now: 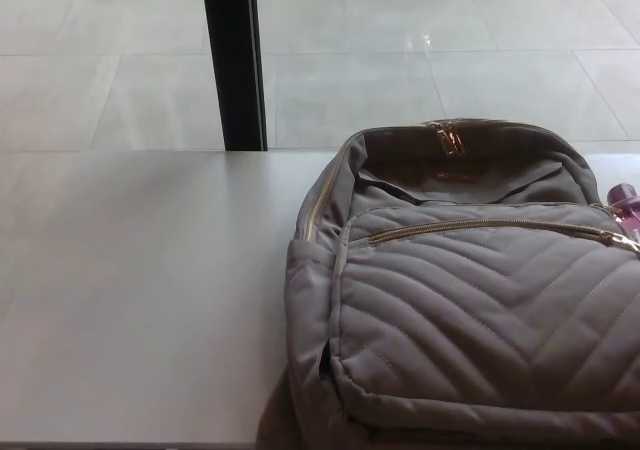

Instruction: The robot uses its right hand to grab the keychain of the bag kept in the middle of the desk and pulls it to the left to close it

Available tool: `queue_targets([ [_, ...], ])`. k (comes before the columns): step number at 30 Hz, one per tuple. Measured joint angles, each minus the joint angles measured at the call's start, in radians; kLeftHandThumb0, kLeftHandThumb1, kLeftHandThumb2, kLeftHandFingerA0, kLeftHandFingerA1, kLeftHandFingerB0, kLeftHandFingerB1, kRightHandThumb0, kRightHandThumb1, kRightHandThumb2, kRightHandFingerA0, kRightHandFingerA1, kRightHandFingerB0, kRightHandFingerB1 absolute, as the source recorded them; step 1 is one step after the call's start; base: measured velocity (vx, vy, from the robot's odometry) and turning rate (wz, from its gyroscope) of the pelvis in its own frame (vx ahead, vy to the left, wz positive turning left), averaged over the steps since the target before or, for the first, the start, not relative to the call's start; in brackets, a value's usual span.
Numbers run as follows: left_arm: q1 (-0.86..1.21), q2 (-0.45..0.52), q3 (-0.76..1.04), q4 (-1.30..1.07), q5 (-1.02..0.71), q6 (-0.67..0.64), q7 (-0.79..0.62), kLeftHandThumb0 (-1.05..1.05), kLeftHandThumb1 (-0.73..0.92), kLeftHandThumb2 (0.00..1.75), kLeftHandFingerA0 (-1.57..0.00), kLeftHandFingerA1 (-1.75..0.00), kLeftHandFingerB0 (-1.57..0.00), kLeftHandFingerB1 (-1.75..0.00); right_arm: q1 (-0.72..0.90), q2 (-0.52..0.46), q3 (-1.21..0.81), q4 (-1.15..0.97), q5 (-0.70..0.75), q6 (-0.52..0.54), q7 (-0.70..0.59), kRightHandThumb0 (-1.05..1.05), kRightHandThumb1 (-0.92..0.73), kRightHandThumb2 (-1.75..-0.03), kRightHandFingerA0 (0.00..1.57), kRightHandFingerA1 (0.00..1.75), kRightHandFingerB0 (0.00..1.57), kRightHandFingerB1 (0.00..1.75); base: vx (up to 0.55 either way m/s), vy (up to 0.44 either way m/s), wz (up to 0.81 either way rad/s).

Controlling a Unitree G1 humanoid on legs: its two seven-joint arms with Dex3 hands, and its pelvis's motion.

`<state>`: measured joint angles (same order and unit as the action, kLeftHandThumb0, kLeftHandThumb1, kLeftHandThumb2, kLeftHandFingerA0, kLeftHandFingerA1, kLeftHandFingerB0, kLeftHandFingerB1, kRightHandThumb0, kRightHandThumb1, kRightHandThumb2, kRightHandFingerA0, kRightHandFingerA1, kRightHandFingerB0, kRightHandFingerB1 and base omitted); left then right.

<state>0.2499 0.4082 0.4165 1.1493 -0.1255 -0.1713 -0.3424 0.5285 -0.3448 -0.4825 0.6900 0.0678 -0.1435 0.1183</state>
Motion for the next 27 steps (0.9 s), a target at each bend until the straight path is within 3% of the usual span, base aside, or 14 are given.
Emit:
queue_targets([
  [1,-0.001,0.0,0.007,0.003,-0.006,-0.004,-0.009,-0.68,0.66,0.61,-0.51,-0.67,-0.37,-0.42,0.001,-0.005,-0.016,-0.016,0.012,-0.001,0.007,-0.75,-0.59,-0.59,0.79,1.1,0.19,0.72,0.0,0.0,0.0],
  [5,-0.002,0.001,0.025,0.008,-0.018,-0.016,-0.039,-0.72,0.66,0.6,-0.5,-0.69,-0.36,-0.42,0.0,-0.012,-0.092,-0.135,0.063,0.021,0.032,-0.86,-0.49,-0.88,0.69,1.18,0.02,0.63,0.0,0.0,0.0],
  [6,-0.002,0.001,0.026,0.009,-0.019,-0.018,-0.043,-0.72,0.65,0.6,-0.52,-0.67,-0.37,-0.41,-0.002,-0.012,-0.108,-0.157,0.073,0.028,0.035,-0.84,-0.64,-0.59,0.26,1.01,0.0,0.59,0.0,0.0,0.0],
  [7,-0.002,0.001,0.027,0.01,-0.019,-0.019,-0.046,-0.7,0.65,0.59,-0.51,-0.68,-0.39,-0.41,-0.004,-0.013,-0.12,-0.176,0.081,0.033,0.037,-0.82,-0.5,-0.92,0.4,0.84,0.01,0.5,0.0,0.0,0.0],
  [8,-0.003,0.001,0.028,0.016,-0.019,-0.022,-0.049,-0.72,0.51,0.93,-0.49,-0.7,-0.31,-0.52,-0.017,-0.016,-0.151,-0.218,0.103,0.05,0.042,-0.8,-0.51,-0.92,0.34,0.77,0.0,0.49,0.0,0.0,0.0],
  [11,-0.01,0.001,0.031,0.03,-0.02,-0.024,-0.059,-0.74,0.51,0.93,-0.49,-0.7,-0.33,-0.53,-0.053,-0.042,-0.204,-0.289,0.142,0.078,0.054,-0.81,-0.64,-0.6,0.34,0.85,0.0,0.59,0.0,0.0,0.0],
  [12,-0.012,0.001,0.032,0.033,-0.021,-0.027,-0.061,-0.7,0.64,0.6,-0.54,-0.69,-0.41,-0.43,-0.066,-0.053,-0.219,-0.307,0.153,0.086,0.057,-0.83,-0.63,-0.59,0.39,0.8,0.0,0.63,0.0,0.0,0.0],
  [16,-0.019,0.001,0.033,0.039,-0.022,-0.034,-0.067,-0.71,0.66,0.6,-0.53,-0.65,-0.38,-0.4,-0.161,-0.111,-0.276,-0.408,0.203,0.128,0.065,-0.79,-0.5,-0.9,0.86,0.87,0.16,0.59,0.0,0.0,0.0],
  [17,-0.021,0.001,0.033,0.039,-0.023,-0.036,-0.068,-0.71,0.66,0.6,-0.53,-0.66,-0.39,-0.41,-0.185,-0.126,-0.286,-0.439,0.216,0.138,0.065,-0.83,-0.65,-0.6,0.78,0.81,0.22,0.53,0.0,0.0,0.0],
  [19,-0.024,0.001,0.033,0.039,-0.023,-0.04,-0.071,-0.72,0.66,0.6,-0.51,-0.66,-0.39,-0.41,-0.241,-0.151,-0.301,-0.502,0.238,0.159,0.066,-0.72,-0.63,-0.59,0.48,0.46,0.25,0.39,0.0,0.0,0.0],
  [22,-0.032,0.0,0.033,0.04,-0.025,-0.046,-0.076,-0.69,0.65,0.6,-0.54,-0.69,-0.39,-0.42,-0.335,-0.178,-0.301,-0.606,0.276,0.191,0.071,-0.67,-0.64,-0.6,0.45,0.42,0.2,0.3,0.0,0.0,0.0],
  [23,-0.033,0.0,0.034,0.041,-0.026,-0.047,-0.078,-0.7,0.65,0.59,-0.52,-0.68,-0.38,-0.42,-0.36,-0.186,-0.295,-0.634,0.289,0.203,0.077,-0.68,-0.51,-0.86,0.37,0.53,0.14,0.41,0.0,0.0,0.0],
  [24,-0.033,0.0,0.035,0.042,-0.028,-0.047,-0.079,-0.72,0.66,0.59,-0.51,-0.68,-0.38,-0.42,-0.381,-0.195,-0.285,-0.662,0.3,0.215,0.083,-0.57,-0.65,-0.59,0.44,0.44,0.18,0.28,0.0,0.0,0.0],
  [27,-0.038,0.0,0.041,0.046,-0.035,-0.049,-0.084,-0.71,0.65,0.59,-0.52,-0.69,-0.38,-0.42,-0.449,-0.233,-0.223,-0.754,0.334,0.256,0.113,-0.61,-0.64,-0.59,0.44,0.45,0.18,0.27,0.0,0.0,0.0],
])
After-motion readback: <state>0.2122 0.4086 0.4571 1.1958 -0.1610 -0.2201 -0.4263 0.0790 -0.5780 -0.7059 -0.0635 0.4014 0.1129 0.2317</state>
